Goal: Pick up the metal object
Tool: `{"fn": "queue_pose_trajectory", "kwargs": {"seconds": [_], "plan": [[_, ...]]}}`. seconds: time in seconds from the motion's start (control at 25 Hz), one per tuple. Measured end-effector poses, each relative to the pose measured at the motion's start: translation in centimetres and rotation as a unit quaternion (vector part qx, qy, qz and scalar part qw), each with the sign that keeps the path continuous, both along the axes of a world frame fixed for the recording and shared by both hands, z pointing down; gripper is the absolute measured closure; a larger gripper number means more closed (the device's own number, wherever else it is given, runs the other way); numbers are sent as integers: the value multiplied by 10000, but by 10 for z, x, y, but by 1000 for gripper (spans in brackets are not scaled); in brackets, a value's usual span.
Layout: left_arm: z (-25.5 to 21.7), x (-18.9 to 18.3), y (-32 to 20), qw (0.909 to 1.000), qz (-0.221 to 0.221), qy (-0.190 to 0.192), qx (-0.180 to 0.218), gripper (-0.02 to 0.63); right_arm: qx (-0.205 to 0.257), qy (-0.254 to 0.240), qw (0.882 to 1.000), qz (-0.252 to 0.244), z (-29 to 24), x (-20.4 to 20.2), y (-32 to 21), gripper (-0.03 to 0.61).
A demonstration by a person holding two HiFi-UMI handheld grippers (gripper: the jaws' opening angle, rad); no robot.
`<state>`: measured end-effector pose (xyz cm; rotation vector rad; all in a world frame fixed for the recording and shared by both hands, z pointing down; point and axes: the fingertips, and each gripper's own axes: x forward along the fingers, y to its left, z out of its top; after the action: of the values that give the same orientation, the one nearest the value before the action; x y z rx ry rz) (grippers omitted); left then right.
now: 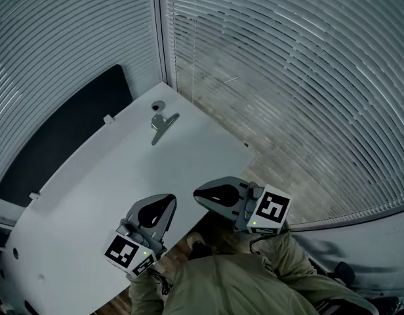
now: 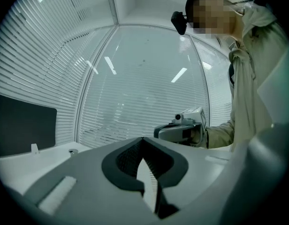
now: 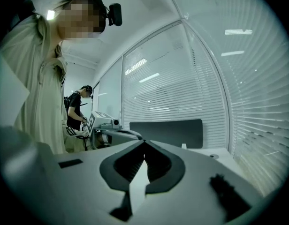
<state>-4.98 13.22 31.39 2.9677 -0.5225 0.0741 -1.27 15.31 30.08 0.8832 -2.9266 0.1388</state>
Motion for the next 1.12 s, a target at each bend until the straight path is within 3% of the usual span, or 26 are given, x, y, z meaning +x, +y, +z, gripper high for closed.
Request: {"fn": "queue_pose_trajectory", "kwargs": {"seconds": [0.6,0.92,1.12], "plan": [[29,-14,-73,9965,-544,-132,-624,607,-508,-74,9979,-386,24,-6,-88,574],[47,-4,-133,9911,-1011,-234,-830,607,-828,-17,9942,-679,52,10,-177,574],[65,2,-162,9876,-1163,-297,-1014,607,-1208,200,9911,-521,89,18,-242,574]]}}
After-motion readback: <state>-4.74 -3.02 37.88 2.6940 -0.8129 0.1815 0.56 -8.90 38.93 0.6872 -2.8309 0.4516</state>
